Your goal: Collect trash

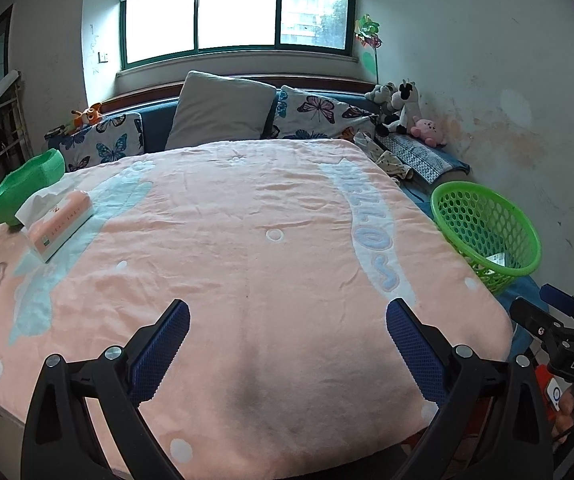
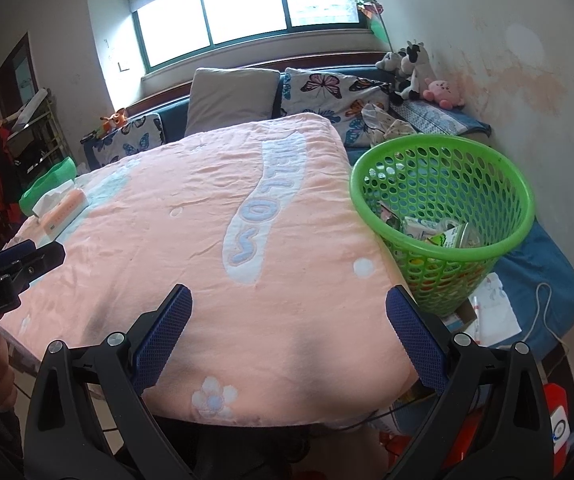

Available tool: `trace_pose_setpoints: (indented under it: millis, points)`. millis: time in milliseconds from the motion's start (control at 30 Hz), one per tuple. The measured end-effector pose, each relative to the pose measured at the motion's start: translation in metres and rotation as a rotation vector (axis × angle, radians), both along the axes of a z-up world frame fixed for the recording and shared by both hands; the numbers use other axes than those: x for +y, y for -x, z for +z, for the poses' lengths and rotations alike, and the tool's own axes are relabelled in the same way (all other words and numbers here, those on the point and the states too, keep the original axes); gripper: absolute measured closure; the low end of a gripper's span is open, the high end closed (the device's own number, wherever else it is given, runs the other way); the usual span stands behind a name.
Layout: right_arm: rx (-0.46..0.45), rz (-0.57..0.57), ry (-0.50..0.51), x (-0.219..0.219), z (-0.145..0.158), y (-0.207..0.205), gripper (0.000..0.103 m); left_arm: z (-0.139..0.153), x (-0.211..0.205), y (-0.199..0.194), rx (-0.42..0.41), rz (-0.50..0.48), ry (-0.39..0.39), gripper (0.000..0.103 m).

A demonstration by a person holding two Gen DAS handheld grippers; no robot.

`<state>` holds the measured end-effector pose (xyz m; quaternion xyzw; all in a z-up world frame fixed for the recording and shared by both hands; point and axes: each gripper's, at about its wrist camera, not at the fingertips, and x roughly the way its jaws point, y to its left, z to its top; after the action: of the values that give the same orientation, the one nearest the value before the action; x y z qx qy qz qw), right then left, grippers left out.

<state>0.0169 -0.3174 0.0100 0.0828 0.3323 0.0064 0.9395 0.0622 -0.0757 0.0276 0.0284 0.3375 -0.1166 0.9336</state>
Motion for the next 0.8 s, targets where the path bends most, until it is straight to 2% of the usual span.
trace_pose_setpoints:
  millis: [800]
  points:
    - [-0.004,0.009,0.003,0.0036,0.0007,0.002,0.006,-0.0066,0.0012,0.0073,0.007,-0.001,-0.018,0.007]
